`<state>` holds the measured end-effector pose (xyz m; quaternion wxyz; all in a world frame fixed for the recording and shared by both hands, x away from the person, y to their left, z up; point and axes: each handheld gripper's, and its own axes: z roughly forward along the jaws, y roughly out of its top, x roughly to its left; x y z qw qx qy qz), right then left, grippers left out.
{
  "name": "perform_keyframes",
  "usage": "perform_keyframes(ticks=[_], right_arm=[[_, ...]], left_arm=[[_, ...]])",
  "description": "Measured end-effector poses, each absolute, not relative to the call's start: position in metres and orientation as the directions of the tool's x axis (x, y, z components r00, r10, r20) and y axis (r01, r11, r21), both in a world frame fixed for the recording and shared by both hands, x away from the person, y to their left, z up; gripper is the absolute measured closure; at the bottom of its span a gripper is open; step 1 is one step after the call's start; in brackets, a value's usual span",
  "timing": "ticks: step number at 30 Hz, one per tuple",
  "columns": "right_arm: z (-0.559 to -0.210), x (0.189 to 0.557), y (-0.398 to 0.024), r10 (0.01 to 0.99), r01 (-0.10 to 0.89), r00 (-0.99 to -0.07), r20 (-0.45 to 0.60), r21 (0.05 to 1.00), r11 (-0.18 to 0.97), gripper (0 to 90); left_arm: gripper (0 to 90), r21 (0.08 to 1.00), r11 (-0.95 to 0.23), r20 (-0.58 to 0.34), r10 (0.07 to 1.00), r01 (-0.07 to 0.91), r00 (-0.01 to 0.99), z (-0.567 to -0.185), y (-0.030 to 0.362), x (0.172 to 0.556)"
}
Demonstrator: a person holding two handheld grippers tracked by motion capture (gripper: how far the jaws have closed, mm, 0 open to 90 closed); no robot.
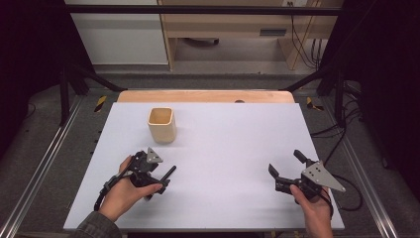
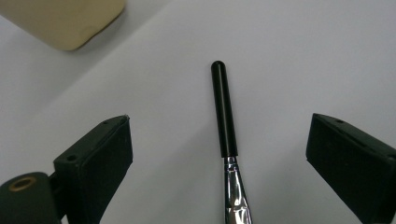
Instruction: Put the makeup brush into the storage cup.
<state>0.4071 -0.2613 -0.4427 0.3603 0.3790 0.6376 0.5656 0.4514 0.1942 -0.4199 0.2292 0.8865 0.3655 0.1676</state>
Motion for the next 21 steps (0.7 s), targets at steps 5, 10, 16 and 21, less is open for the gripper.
perform_keyframes(ticks=[5,10,16,21], right_arm=[[-0.443,0.407,-0.262,0.891,0.076,-0.453,-0.030,0.995,0.072,2.4],[-0.443,0.407,-0.262,0.891,0.076,-0.454,-0.030,0.994,0.072,2.4],[-0.443,0.407,-0.261,0.890,0.074,-0.455,-0.032,0.994,0.074,2.4],[-0.443,0.407,-0.261,0.890,0.075,-0.455,-0.033,0.994,0.075,2.4]], left_arm=[[12.7,0.506,-0.638,0.132,0.722,0.581,0.679,-0.424,0.192,0.453],[24.1,0.473,-0.647,0.117,0.719,0.598,0.686,-0.429,0.189,0.454],[42.4,0.445,-0.651,0.083,0.714,0.615,0.696,-0.432,0.189,0.454],[52.1,0.436,-0.650,0.071,0.714,0.622,0.697,-0.432,0.190,0.454]])
